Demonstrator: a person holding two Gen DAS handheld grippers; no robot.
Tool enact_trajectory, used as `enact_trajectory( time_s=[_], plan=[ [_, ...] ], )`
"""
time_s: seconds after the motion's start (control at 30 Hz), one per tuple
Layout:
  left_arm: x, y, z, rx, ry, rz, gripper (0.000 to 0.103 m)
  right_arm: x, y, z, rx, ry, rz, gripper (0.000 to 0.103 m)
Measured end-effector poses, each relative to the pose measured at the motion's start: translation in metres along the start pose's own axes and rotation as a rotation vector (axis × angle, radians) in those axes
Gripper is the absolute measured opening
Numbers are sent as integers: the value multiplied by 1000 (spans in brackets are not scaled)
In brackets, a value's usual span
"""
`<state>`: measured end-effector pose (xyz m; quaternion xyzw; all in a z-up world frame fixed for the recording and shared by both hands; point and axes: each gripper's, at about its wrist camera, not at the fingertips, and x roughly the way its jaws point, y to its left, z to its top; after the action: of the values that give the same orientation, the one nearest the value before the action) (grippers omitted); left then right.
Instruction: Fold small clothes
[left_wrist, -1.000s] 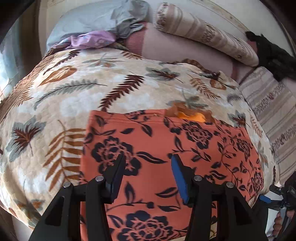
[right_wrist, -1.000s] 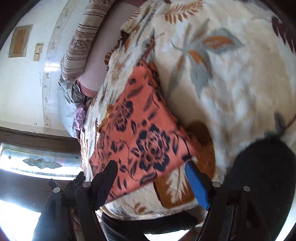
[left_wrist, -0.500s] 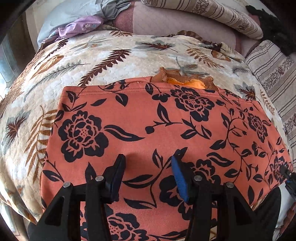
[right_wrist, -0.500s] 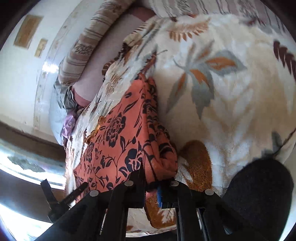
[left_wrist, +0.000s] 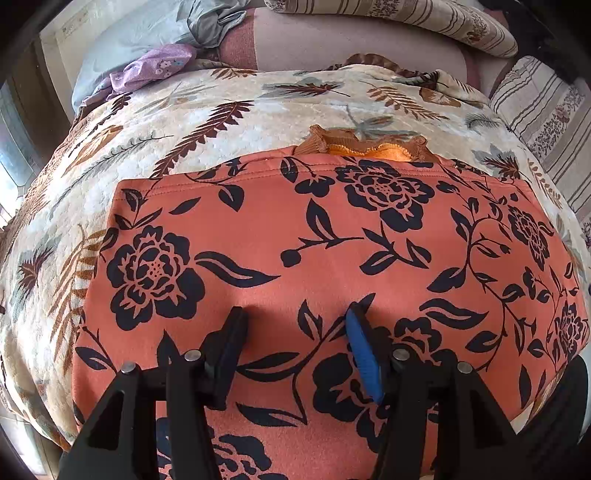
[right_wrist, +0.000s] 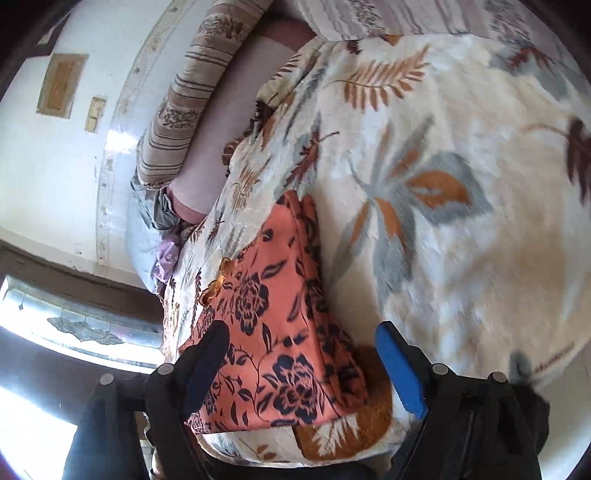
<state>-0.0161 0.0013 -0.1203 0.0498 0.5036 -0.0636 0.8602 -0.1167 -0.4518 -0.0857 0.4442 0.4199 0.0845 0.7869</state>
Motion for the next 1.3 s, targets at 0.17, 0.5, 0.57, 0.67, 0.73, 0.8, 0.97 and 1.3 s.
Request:
enact_trajectory(
  time_s=[0.17,0.5,0.57,0.67,0.73,0.8,0.97,1.3],
  plan=[
    [0,2,0,-8,3,-12,57,89,17,60,-32,122,-48,82],
    [-18,51,16,-136,-17,-109,52,114,15,78,-70,117,-234,17],
    [-15,89,20,-254,-5,-86,52,111,12,79,-53,120,-202,28],
    [1,130,17,-357,78,-168,32,103,22,76,-80,95,-217,70],
    [-12,139,21,-363,63,-170,28,86,43,71,-136,9,-274,72],
    [-25,148,30,-345,3,-141,36,67,64,61,-166,-41,-186,73],
    [12,175,64,-365,55,-165,51,83,102,23,-214,95,-9,82],
    [42,208,56,-541,98,-242,23,84,62,1,-116,130,-53,82]
  ],
)
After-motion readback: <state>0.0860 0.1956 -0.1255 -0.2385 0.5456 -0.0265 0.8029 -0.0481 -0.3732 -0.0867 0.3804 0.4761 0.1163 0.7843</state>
